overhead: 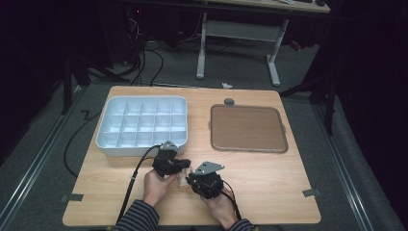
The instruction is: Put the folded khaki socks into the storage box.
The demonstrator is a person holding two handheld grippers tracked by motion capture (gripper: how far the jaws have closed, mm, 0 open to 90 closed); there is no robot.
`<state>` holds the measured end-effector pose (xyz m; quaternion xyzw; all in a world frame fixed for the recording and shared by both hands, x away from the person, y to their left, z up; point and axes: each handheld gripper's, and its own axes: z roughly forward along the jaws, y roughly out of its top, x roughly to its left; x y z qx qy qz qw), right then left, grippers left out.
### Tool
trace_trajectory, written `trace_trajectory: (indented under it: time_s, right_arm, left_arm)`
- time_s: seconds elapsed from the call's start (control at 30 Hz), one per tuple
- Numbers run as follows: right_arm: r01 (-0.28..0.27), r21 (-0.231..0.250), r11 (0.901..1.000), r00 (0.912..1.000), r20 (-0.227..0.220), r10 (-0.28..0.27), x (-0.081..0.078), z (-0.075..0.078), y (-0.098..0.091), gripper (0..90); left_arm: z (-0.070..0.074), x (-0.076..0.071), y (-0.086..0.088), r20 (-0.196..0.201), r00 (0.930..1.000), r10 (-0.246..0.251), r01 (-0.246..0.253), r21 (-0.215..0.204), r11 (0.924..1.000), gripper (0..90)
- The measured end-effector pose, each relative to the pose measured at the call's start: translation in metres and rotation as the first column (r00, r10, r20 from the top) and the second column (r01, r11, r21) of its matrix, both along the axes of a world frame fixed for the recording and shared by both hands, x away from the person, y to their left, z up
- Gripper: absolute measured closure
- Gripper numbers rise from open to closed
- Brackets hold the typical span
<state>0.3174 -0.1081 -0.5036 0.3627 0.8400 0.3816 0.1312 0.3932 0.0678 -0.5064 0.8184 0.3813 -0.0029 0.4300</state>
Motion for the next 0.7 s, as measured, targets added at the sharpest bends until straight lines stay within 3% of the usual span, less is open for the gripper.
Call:
trace_trajectory:
  time_s: [0.4,0.7]
  right_arm:
    - [0.002,-0.026,0.9996,1.0000,-0.003,-0.002,-0.003,-0.009,-0.003,85.6]
    - [0.000,-0.065,0.9979,1.0000,0.004,0.000,-0.004,-0.015,-0.003,86.6]
  left_arm:
    - [-0.001,0.000,-0.002,0.002,1.0000,-0.008,0.008,-0.006,1.0000,86.2]
    - [-0.006,0.003,-0.007,0.014,0.9998,-0.014,0.013,0.017,0.9998,86.2]
